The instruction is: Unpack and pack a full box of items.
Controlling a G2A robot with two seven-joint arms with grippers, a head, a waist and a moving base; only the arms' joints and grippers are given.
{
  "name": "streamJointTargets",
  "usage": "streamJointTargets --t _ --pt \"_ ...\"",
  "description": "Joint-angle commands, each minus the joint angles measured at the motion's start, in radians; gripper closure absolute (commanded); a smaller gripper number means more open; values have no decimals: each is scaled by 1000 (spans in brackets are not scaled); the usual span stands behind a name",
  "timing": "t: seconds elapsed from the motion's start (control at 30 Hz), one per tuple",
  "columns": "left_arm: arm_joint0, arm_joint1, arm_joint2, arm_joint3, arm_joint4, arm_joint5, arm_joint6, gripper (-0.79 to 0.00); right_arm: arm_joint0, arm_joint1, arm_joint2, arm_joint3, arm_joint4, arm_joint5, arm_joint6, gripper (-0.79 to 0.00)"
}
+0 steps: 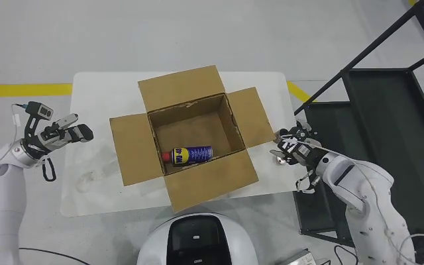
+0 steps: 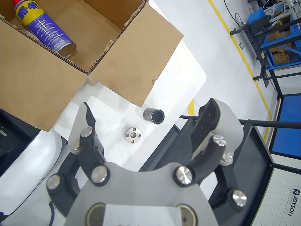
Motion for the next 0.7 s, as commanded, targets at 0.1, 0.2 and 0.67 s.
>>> streamJointTargets --t 0.1,0.2,0.67 --pt "0 0 0 0 0 0 0 -785 0 0 0 0 0 0 0 -785" --pt "0 0 0 0 0 0 0 -785 0 0 0 0 0 0 0 -785" --pt "0 0 0 0 0 0 0 -785 -81 1 75 301 344 131 242 -785"
